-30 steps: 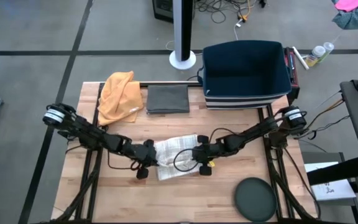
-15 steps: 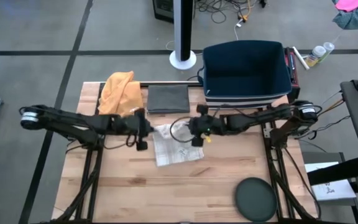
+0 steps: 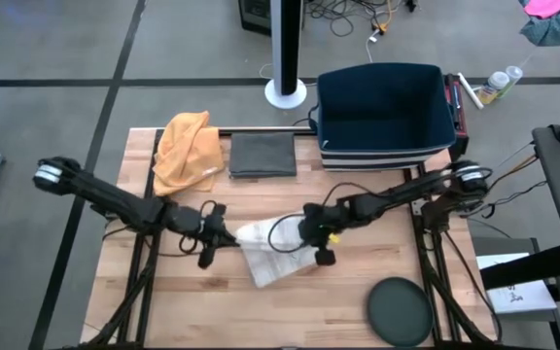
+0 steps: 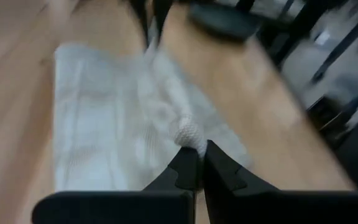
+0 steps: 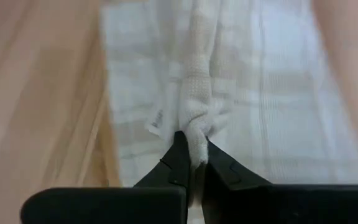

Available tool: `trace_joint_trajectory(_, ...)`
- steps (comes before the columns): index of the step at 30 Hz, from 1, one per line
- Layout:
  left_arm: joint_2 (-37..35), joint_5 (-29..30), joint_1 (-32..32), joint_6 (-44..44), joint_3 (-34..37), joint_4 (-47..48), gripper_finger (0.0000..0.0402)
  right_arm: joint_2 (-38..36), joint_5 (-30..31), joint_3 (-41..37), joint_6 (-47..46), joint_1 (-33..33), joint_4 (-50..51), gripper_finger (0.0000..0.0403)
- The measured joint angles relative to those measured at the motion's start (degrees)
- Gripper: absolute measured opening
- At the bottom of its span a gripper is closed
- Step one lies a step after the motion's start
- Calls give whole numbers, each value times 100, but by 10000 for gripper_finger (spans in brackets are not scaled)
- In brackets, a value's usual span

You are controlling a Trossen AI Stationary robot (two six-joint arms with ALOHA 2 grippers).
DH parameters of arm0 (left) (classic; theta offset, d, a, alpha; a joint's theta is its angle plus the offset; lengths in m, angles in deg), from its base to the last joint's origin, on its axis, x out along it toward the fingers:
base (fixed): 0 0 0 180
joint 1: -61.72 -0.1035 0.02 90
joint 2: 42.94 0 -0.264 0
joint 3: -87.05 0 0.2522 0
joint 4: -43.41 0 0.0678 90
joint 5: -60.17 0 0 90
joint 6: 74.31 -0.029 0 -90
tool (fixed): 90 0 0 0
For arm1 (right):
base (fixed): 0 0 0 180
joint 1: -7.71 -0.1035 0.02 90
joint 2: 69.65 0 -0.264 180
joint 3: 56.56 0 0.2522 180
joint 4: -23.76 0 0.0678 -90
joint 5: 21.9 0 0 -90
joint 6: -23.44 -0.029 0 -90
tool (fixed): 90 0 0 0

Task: Fold kitchen towel into neat rectangle
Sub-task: Fold the white patterned towel

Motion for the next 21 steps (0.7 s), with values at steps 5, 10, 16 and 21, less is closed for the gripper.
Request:
trace_joint_trajectory(5, 1200, 160, 303, 162, -52, -1313, 0, 360, -4, 45, 65, -10, 90, 8)
trace_joint_trajectory(10, 2308, -88, 320, -17, -814, -821, 0, 230, 414, 223, 359, 110, 245, 8)
trace_joint_trajectory(16, 2857, 20, 320, -306, -1709, -93, 0, -183, 1285, 659, 1071, 116, 1096, 8)
trace_joint_trajectory(21, 2765, 356, 327, -686, -2436, 534, 0, -582, 1547, 876, 1268, 120, 1421, 8)
